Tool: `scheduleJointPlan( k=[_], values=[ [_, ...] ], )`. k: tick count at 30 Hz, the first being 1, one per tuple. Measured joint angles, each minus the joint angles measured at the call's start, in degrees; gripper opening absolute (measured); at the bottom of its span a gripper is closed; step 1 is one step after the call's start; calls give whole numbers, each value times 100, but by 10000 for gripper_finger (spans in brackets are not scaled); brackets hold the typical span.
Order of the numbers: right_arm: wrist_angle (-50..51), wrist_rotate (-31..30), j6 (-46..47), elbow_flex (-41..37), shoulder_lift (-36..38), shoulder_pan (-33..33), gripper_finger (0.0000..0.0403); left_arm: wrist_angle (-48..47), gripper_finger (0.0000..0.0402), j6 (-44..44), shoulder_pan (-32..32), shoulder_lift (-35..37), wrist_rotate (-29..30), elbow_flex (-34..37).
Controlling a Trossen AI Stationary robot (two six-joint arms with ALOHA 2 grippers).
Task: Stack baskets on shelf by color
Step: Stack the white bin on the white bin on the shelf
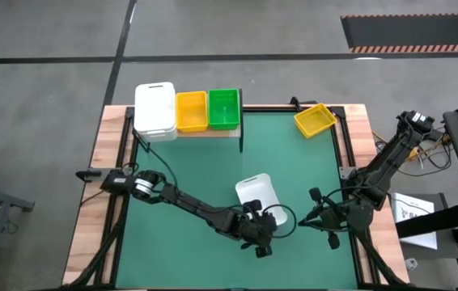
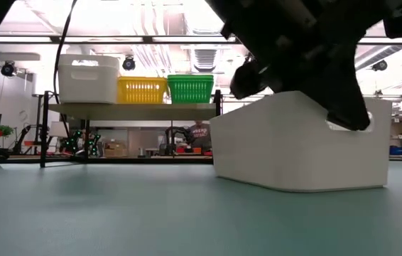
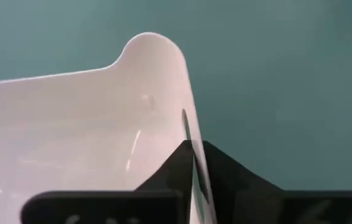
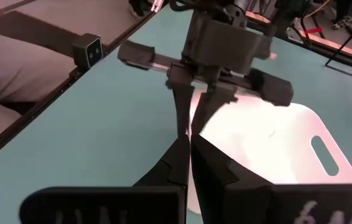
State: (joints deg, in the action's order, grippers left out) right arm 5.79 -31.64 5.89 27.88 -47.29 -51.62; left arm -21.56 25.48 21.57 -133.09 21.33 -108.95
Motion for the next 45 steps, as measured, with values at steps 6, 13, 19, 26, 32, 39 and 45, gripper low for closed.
scheduleJointPlan(
  k=[6, 13, 19, 26, 32, 39, 45],
  values=[
    [78, 1, -15, 0, 0, 0, 9, -452, 1, -666, 100, 368, -82, 11],
    [122, 2, -53, 0, -2, 0, 9, -1361, 1, -1973, 560, 1042, -173, 9],
    [-4, 1, -79, 0, -38, 0, 9, -2585, 0, -2140, 940, 1880, 436, 57],
    [-425, -112, -531, -4, -75, 16, 9, -3597, 0, -2186, 1346, 3022, 926, 297],
    [-854, -201, -991, -4, -76, 105, 9, -4294, 0, -2179, 1431, 4040, 1181, 513],
    [-1521, -200, -1401, -4, -76, 308, 9, -5509, 0, -2190, 1339, 5182, 1466, 683],
    [-1996, -140, -1802, -4, -74, 828, 9, -6031, 0, -2479, 1202, 6196, 2145, 935]
  ],
)
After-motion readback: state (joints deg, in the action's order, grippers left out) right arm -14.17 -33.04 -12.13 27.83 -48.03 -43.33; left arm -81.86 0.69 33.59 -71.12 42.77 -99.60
